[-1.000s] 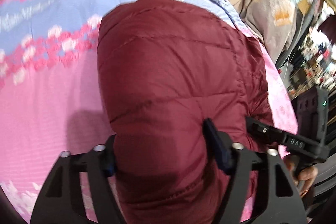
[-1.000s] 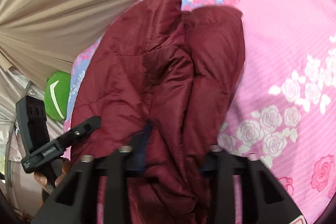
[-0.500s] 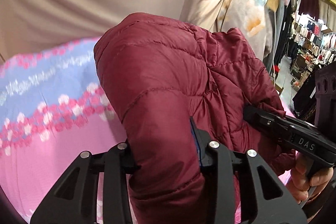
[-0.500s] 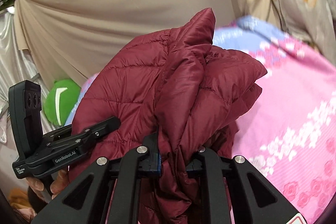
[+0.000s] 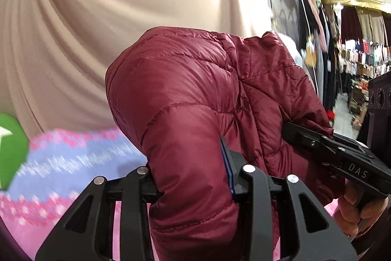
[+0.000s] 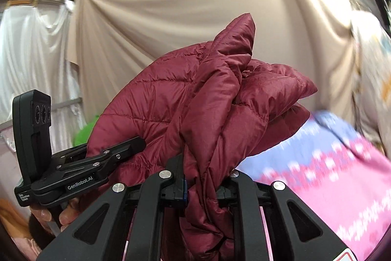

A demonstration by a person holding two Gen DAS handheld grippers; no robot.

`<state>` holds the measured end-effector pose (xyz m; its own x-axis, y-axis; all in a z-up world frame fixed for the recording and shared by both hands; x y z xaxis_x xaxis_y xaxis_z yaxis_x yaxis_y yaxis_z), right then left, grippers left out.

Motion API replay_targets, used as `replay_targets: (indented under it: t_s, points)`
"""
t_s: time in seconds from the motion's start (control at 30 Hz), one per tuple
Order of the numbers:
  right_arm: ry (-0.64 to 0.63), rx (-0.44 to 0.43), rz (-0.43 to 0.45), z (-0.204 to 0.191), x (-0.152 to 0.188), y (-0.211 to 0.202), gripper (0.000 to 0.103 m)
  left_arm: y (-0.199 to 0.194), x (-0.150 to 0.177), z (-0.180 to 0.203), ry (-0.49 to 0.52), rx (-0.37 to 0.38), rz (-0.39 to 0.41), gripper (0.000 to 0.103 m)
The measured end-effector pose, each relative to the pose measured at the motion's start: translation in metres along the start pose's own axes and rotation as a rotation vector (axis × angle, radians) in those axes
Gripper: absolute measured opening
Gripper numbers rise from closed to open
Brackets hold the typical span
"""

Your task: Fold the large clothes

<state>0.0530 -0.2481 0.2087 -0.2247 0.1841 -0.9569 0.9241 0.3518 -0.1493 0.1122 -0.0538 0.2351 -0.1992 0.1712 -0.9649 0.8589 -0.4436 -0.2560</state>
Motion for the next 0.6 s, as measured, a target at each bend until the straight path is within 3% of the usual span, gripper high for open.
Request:
replay_targets:
  t_s: [0.17, 0.3, 0.43, 0.6]
  points:
    - [-0.086, -0.089, 0.063, -0.040, -0.028, 0.031, 0.014, -0.022, -0.025, -0.051, -0.006, -0.076, 0.114, 0.034]
    - [-0.053, -0.163, 0.043, -0.052, -0.035, 0.077, 0.014, -0.011, -0.030, -0.092, -0.013, -0.110, 0.117, 0.035]
    - [0.034, -0.210, -0.051, -0.040, -0.011, 0.144, 0.015, 0.029, -0.007, -0.133, -0.043, -0.118, 0.044, 0.035]
    - [0.158, -0.200, -0.214, -0.007, 0.065, 0.237, 0.015, 0.114, 0.068, -0.171, -0.088, -0.161, -0.143, 0.035]
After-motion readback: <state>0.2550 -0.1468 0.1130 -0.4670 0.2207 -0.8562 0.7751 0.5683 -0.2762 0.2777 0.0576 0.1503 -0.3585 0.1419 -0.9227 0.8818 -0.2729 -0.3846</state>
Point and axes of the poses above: each gripper's, at about its wrist camera, not at the fingertips, and y roughly the way its jaws point, z to its right, x to its underside, the point moved 6 cm from there along y, roughly the way its jaws point, and after that the axes turned 11 degrees about -x, right-handed, at the moved point
